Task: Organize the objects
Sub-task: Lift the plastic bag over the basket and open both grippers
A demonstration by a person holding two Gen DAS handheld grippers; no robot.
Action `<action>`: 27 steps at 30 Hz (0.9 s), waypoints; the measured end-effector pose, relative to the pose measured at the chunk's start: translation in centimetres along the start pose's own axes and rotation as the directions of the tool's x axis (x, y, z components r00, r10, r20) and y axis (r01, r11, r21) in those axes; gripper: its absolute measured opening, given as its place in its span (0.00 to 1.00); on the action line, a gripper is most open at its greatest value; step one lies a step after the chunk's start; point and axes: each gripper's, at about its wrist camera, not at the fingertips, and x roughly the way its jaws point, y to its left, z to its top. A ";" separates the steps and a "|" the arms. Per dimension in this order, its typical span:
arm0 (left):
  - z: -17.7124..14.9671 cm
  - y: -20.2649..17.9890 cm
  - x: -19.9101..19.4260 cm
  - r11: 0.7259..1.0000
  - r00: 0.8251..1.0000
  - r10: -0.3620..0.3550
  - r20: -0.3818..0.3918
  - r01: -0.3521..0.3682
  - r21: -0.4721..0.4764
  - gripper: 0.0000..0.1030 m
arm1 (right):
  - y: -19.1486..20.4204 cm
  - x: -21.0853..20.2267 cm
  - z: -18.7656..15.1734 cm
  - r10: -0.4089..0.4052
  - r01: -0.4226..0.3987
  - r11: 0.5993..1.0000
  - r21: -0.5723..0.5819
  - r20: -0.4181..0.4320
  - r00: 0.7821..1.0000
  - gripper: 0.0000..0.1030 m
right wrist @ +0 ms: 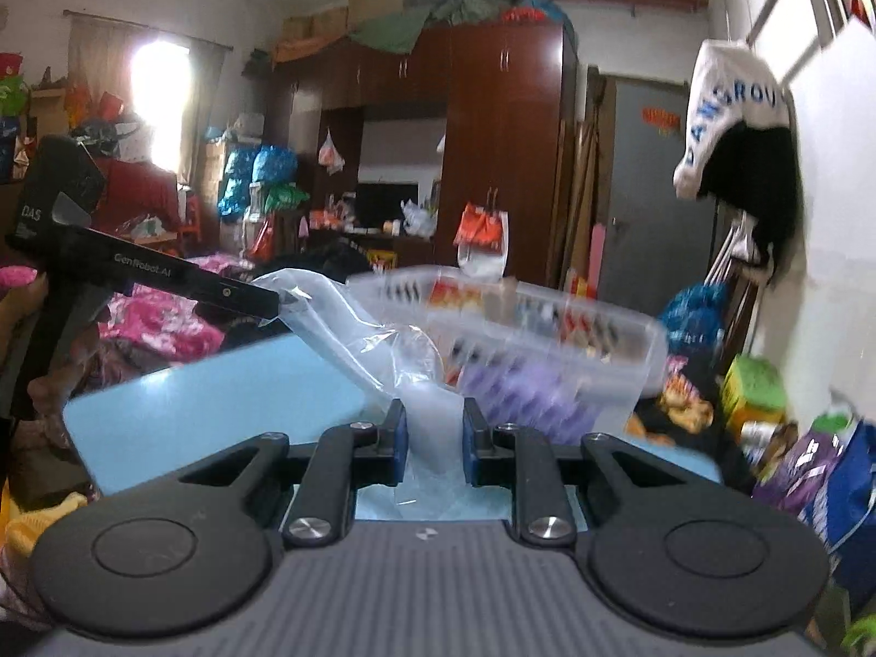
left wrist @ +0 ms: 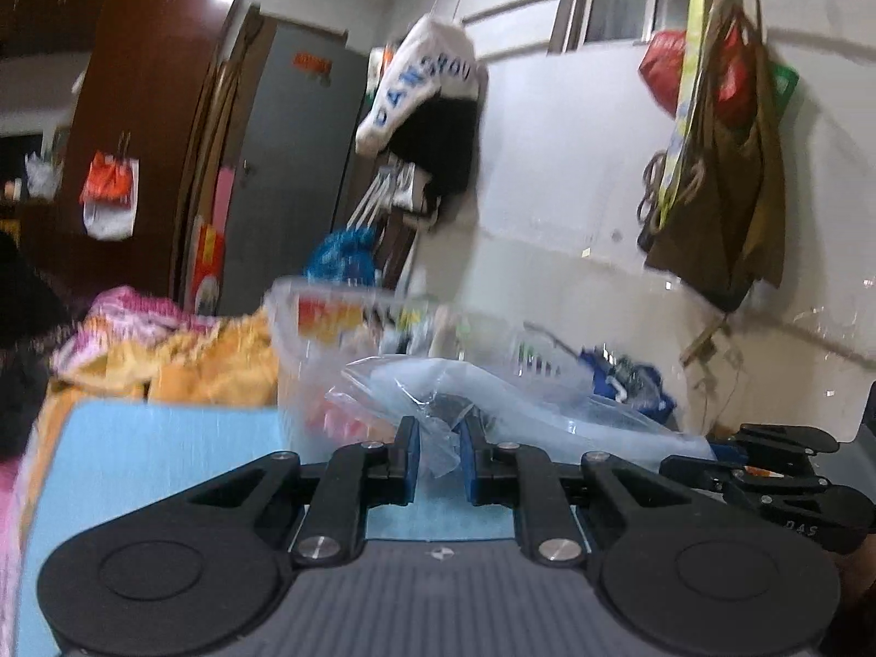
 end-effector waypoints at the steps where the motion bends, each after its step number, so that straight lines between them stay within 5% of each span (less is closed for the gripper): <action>1: 0.7 -0.3 -0.1 1.000 1.000 0.002 0.018 -0.002 0.007 0.18 | -0.1 0.0 0.8 -0.009 0.009 1.000 -0.010 0.015 1.000 0.21; 13: 8.6 -2.9 3.7 0.995 0.988 0.068 0.142 -0.077 0.061 0.19 | -3.7 4.0 6.3 -0.081 0.092 0.991 -0.095 0.116 0.990 0.21; 27: 7.1 2.2 15.1 0.980 0.980 0.197 -0.023 -0.198 -0.037 0.20 | -6.9 12.8 3.4 -0.096 0.096 0.992 -0.084 0.008 0.995 0.21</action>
